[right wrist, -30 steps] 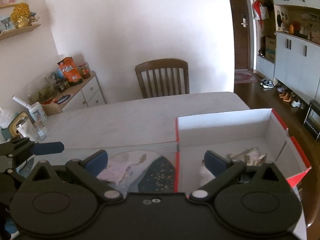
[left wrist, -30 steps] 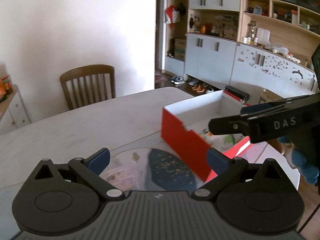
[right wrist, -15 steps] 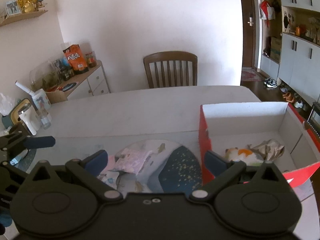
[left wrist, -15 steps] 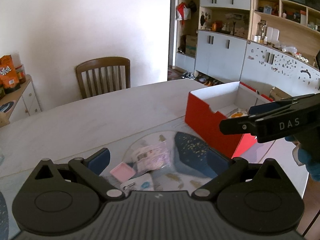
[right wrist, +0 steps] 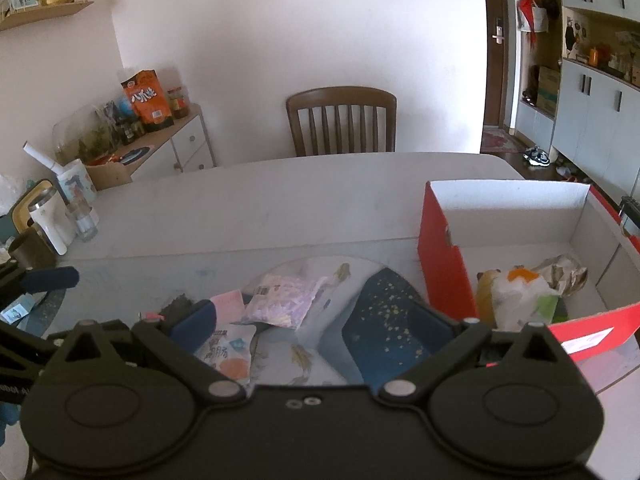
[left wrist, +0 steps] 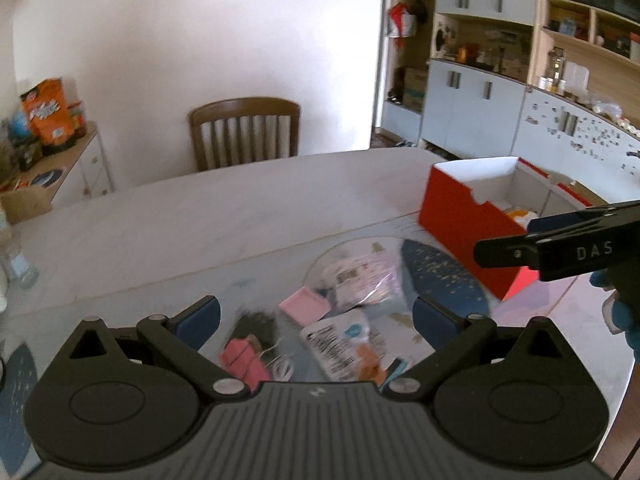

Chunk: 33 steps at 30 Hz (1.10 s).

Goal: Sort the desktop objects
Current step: 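Move both grippers back from the red box to the table items, then grasp pink binder clip with left gripper while right gripper grasps white snack pouch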

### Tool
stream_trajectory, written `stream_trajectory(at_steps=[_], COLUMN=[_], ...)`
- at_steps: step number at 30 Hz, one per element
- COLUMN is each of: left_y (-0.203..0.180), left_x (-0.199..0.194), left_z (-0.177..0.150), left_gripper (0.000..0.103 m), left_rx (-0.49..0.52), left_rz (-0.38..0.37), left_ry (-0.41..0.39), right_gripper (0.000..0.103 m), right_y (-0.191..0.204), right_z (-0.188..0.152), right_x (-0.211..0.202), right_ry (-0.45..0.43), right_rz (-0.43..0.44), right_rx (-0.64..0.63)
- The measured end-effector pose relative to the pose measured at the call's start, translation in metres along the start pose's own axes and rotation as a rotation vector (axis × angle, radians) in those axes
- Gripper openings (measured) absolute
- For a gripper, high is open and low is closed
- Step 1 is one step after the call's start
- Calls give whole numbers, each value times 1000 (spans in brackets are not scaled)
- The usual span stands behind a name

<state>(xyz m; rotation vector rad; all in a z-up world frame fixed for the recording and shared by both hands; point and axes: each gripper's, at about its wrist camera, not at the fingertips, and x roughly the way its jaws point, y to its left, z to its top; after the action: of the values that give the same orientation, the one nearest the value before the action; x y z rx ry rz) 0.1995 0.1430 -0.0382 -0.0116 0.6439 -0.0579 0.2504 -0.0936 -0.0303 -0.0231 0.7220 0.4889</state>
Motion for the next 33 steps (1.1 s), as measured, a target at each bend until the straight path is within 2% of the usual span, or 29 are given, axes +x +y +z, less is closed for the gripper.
stream_trajectory(at_steps=[14, 26, 33], left_y=[36, 60, 56], left_x=[14, 49, 69], left_z=[-41, -39, -34], left_gripper=[103, 102, 102], left_rx=[-48, -118, -98], left_rz=[33, 59, 45], left_ry=[86, 138, 160], right_gripper=[100, 98, 97], right_y=[25, 49, 72], right_z=[-21, -47, -56], right_x=[37, 63, 82], right_ry=[75, 113, 136], right_rz=[-13, 14, 45], right_rx=[-42, -62, -133])
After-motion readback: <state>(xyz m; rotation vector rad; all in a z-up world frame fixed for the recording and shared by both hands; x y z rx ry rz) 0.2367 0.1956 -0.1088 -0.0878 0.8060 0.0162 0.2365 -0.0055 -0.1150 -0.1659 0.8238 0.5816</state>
